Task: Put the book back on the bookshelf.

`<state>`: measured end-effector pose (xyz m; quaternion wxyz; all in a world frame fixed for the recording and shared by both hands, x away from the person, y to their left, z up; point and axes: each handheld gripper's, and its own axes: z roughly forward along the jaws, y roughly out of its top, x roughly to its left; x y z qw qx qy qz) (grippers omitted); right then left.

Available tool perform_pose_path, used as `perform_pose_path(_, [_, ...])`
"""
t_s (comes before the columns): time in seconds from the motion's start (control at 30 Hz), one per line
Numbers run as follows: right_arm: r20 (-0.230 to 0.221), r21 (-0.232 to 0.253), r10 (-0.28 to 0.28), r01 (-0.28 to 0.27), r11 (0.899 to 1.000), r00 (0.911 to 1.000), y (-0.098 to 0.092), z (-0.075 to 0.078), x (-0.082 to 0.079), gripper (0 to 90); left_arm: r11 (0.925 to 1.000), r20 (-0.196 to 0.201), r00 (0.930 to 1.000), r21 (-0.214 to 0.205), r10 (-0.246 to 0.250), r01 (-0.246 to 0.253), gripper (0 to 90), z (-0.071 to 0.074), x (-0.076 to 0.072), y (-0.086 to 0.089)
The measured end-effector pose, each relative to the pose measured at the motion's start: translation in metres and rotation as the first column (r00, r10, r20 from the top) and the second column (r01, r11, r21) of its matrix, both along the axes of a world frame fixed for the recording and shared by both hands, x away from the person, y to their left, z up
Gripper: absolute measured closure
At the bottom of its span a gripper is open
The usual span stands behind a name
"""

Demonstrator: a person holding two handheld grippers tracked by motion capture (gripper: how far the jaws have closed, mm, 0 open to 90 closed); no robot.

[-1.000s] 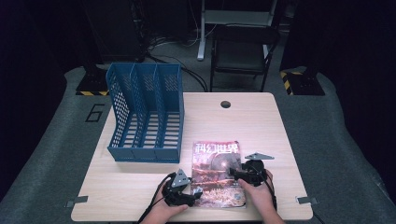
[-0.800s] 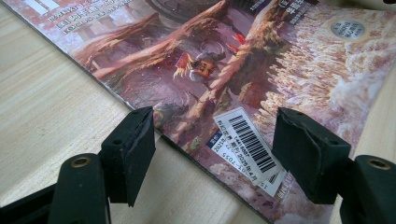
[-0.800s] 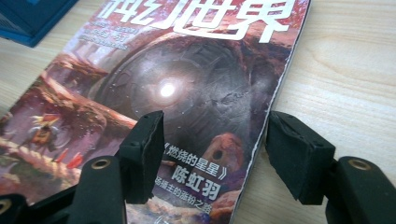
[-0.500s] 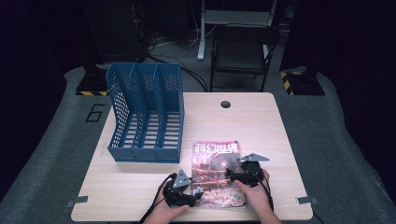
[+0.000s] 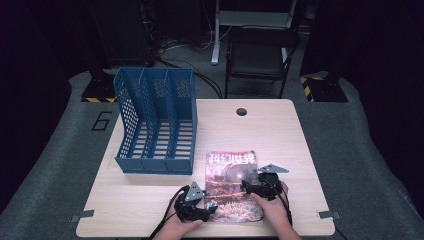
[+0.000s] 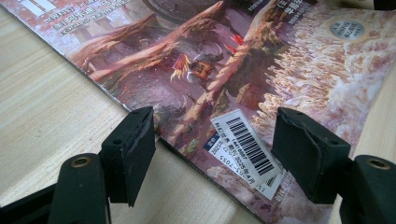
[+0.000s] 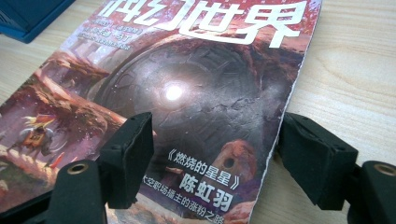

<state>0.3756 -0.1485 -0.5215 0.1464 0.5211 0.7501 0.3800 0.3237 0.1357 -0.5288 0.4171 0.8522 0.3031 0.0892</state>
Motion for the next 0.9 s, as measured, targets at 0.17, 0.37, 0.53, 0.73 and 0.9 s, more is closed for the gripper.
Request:
perform_pose_path(0.17, [-0.017, 0.064, -0.027, 0.028, 0.998, 0.9995, -0.005, 0.000, 0.001, 31.1, 1.0000, -0.003, 1.0000, -0.002, 0.000, 0.000, 29.7, 0.000, 0.000, 0.000])
perform_pose_path(0.37, [-0.041, 0.108, -0.039, 0.043, 0.993, 0.9984, -0.009, 0.001, 0.003, 32.1, 1.0000, -0.002, 1.0000, 0.000, -0.001, 0.001, 29.7, 0.000, 0.000, 0.000])
perform_pose_path(0.53, [-0.033, 0.121, -0.036, 0.040, 0.992, 0.9988, -0.009, 0.004, 0.002, 32.0, 1.0000, 0.000, 1.0000, 0.000, -0.001, 0.001, 29.7, 0.000, 0.000, 0.000])
perform_pose_path(0.73, [0.009, 0.165, -0.022, 0.021, 0.986, 0.9997, -0.011, 0.013, -0.001, 32.6, 1.0000, 0.001, 1.0000, 0.001, -0.002, 0.002, 29.7, 0.000, 0.000, 0.000])
perform_pose_path(0.9, [0.059, 0.217, 0.020, -0.032, 0.976, 0.9981, -0.009, 0.021, -0.006, 34.2, 1.0000, 0.001, 1.0000, 0.001, -0.001, 0.001, 29.8, 0.000, 0.000, 0.000])
